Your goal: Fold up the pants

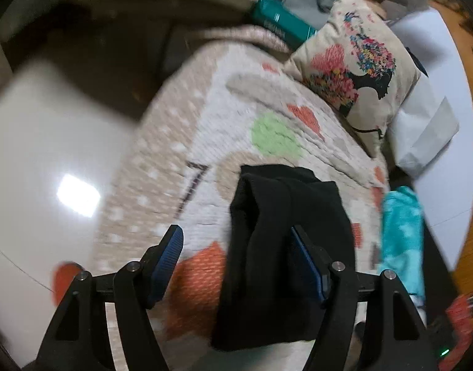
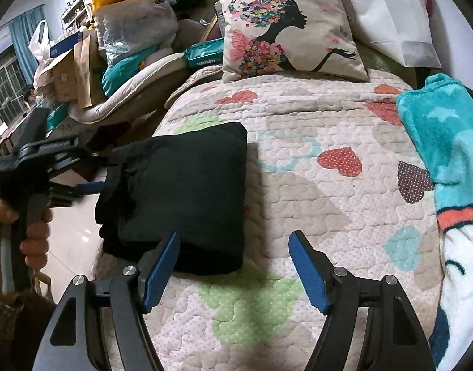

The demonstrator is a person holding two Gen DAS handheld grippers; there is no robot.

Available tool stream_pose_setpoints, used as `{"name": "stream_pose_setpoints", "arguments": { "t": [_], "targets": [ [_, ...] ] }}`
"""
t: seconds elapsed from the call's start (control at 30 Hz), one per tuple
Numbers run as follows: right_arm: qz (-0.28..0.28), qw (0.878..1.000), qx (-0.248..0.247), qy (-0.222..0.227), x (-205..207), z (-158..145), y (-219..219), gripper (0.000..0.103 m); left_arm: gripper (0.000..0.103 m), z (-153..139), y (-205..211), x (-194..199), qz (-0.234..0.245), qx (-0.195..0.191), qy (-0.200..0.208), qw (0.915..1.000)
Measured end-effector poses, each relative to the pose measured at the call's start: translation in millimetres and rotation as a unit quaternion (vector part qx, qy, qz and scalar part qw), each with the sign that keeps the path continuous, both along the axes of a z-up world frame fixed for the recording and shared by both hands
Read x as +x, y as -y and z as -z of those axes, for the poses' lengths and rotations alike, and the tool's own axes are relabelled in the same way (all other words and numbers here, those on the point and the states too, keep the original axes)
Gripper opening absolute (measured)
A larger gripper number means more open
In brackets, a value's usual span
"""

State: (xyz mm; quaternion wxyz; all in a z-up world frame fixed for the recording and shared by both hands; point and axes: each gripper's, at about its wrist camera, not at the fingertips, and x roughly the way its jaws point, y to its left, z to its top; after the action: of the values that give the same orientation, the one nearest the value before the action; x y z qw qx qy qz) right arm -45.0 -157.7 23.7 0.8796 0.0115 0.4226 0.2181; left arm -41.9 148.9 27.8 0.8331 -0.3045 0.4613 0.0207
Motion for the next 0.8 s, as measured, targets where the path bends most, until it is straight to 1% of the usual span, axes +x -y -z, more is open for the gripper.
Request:
{"name": "stream_pose_setpoints", "arguments": {
  "t": [0.07,0.1,0.13,0.17,0.2,0.27,0.37,0.43,0.53,0.63,0.8],
  "targets": [
    [0.002,1.000,-0.001,0.000,-0.8,2.5,1.8,0.078,0.070,-12.8,11.1,-19.0,-0.015,0.055,0.015,0.9983],
    [0.005,1.000,0.000,-0.001,-1.2,4.3,3.6,0.078,0.070,-18.3,18.6,-29.9,-0.022,0.086,0.023,0.9957],
    [0.008,1.000,0.000,-0.002,-1.2,5.8,5.3,0.078,0.070,-22.7,28.7,-42.7,-0.029,0.126,0.032,0.9911],
    [0.013,1.000,0.002,-0.004,-1.3,7.7,7.7,0.078,0.070,-23.1,34.1,-49.0,-0.031,0.146,0.036,0.9882],
    [0.019,1.000,0.005,-0.007,-1.3,9.7,10.3,0.078,0.070,-22.7,43.8,-58.0,-0.030,0.175,0.040,0.9834],
    [0.027,1.000,0.008,-0.012,-1.6,11.4,13.8,0.078,0.070,-18.2,55.5,-65.3,-0.030,0.203,0.040,0.9778],
    [0.030,0.999,0.006,-0.009,-6.2,10.9,15.3,0.078,0.070,-11.2,62.4,-71.6,-0.030,0.212,0.035,0.9761],
    [0.022,1.000,-0.005,0.000,-12.4,9.2,12.3,0.078,0.070,-6.0,65.3,-76.0,-0.034,0.212,0.032,0.9761],
    [0.007,1.000,-0.021,0.017,-21.0,6.4,5.5,0.078,0.070,-0.5,74.2,-83.9,-0.036,0.227,0.029,0.9729],
    [-0.006,0.999,-0.029,0.026,-28.5,4.3,-1.9,0.078,0.070,1.9,81.1,-90.0,-0.027,0.239,0.029,0.9702],
    [-0.018,0.999,-0.036,0.028,-35.6,6.8,-9.1,0.078,0.070,1.2,87.9,-93.2,-0.022,0.259,0.033,0.9650]
  ]
}}
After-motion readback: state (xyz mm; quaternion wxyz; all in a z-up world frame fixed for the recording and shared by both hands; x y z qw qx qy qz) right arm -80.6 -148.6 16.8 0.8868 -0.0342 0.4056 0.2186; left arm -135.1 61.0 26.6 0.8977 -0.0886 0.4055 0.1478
